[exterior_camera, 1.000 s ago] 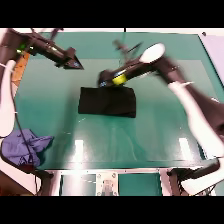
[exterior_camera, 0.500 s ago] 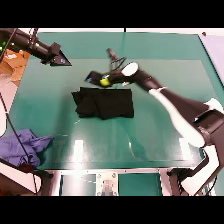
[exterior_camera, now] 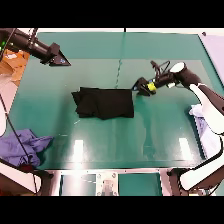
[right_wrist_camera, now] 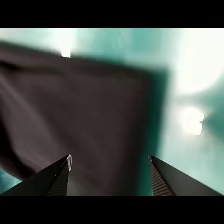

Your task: Fold the shirts.

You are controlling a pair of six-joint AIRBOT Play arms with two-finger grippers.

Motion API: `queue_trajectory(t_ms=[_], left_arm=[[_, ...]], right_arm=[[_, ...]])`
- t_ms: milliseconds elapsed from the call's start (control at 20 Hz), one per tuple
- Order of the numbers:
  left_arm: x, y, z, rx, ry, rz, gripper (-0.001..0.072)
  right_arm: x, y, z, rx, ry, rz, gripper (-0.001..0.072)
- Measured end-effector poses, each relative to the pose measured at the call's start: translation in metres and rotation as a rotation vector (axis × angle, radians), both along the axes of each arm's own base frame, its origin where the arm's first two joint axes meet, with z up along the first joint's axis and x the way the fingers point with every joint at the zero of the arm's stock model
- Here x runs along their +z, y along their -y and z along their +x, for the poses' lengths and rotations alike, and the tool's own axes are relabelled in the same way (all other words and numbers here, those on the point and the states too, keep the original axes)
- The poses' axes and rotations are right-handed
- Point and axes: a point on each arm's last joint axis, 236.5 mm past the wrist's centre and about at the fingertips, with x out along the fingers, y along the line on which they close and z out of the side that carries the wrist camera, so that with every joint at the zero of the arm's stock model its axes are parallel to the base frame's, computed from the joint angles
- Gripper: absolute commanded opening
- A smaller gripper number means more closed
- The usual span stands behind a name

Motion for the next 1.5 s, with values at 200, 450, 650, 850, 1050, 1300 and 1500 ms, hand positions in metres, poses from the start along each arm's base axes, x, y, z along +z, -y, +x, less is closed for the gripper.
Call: queue_trajectory(t_ms=[200, 450, 650, 850, 1050, 1300, 1500], left_arm=[[0.0, 0.0, 0.0, 0.001, 0.001, 0.0, 0.0022], [0.0, 0.0, 0.001, 0.001, 0.002, 0.0, 0.0022], [-0.001, -0.002, 0.003, 0.007, 0.011, 0.008, 0.0021], [-0.017, -0.022, 0.011, 0.054, 0.016, 0.113, 0.0021], [-0.032, -0.045, 0.012, 0.091, -0.005, 0.222, 0.0021], [-0.037, -0.053, 0.01, 0.101, -0.021, 0.263, 0.0022], [-0.038, -0.053, 0.008, 0.098, -0.032, 0.265, 0.0022]], right_arm=[[-0.03, -0.011, -0.03, -0.022, -0.081, 0.062, 0.0541], [-0.025, -0.078, -0.038, -0.012, -0.035, 0.196, 0.0048], [0.016, -0.122, -0.022, 0.002, 0.046, 0.306, 0.0015], [0.106, -0.11, 0.022, -0.035, 0.226, 0.385, 0.0015], [0.207, -0.019, 0.07, -0.213, 0.428, 0.379, 0.0015], [0.262, 0.139, 0.081, -0.5, 0.535, 0.281, 0.0015], [0.268, 0.247, 0.063, -0.692, 0.553, 0.205, 0.0015]])
